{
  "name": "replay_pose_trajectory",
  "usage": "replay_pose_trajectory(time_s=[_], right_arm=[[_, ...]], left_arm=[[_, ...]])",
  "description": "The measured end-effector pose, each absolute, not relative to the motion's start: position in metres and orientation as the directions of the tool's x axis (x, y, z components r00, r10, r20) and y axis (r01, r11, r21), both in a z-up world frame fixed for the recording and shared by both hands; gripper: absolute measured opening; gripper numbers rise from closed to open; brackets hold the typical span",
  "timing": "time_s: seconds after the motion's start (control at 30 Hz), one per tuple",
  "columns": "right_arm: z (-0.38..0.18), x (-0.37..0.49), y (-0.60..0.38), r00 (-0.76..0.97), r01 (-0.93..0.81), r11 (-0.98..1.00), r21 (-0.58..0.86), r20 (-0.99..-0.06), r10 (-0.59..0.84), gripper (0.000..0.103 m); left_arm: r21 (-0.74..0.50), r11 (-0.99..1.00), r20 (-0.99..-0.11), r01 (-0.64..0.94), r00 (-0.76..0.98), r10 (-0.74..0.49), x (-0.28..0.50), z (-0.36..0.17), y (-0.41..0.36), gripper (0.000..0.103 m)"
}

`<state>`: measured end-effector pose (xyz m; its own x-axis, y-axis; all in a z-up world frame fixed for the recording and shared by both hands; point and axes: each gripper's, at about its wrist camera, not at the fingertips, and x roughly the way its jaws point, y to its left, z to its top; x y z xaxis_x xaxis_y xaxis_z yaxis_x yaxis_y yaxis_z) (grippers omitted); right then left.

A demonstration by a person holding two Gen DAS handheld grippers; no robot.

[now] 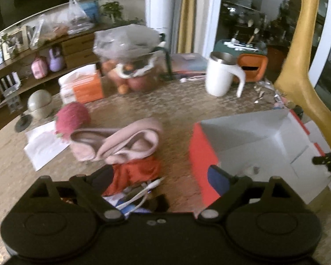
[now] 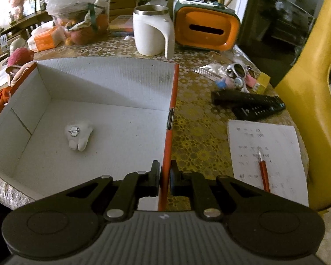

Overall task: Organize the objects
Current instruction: 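Move the left gripper back to the blue tissue pack on the table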

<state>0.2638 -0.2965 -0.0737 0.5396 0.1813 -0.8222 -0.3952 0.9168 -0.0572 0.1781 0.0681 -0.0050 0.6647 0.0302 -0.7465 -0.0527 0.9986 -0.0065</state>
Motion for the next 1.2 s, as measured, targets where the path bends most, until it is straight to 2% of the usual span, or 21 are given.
replay_pose_trajectory(time_s=[0.07, 0.13, 0.63, 0.9, 1.1, 1.2], right_arm=[[-0.073, 0.262, -0.297, 0.541, -0.388, 0.92, -0.063, -0.823, 0.172, 0.008], [-0.073, 0.262, -0.298, 0.543, -0.378, 0.923, -0.065, -0.824, 0.164, 0.008], [-0.073, 0.261, -0.293, 0.552, -0.363, 0.927, -0.095, -0.823, 0.132, 0.008], [-0.073, 0.261, -0.292, 0.552, -0.37, 0.923, -0.108, -0.825, 0.124, 0.008], [-0.073, 0.262, -0.292, 0.551, -0.373, 0.922, -0.108, -0.825, 0.126, 0.008], [-0.073, 0.263, -0.292, 0.551, -0.374, 0.921, -0.108, -0.825, 0.126, 0.008]], left_arm=[[0.003, 0.998, -0.742, -0.067, 0.669, 0.047, 0.17, -0.009, 0.075, 0.101], [0.008, 0.997, -0.738, -0.074, 0.672, 0.056, 0.161, -0.013, 0.081, 0.102], [0.008, 0.996, -0.778, -0.086, 0.625, 0.06, 0.135, -0.086, 0.098, 0.102], [-0.037, 0.991, -0.799, -0.125, 0.6, 0.046, 0.138, -0.119, 0.104, 0.102], [-0.067, 0.973, -0.812, -0.222, 0.578, 0.076, 0.151, -0.125, 0.097, 0.102], [-0.122, 0.942, -0.819, -0.314, 0.568, 0.084, 0.156, -0.124, 0.101, 0.102]])
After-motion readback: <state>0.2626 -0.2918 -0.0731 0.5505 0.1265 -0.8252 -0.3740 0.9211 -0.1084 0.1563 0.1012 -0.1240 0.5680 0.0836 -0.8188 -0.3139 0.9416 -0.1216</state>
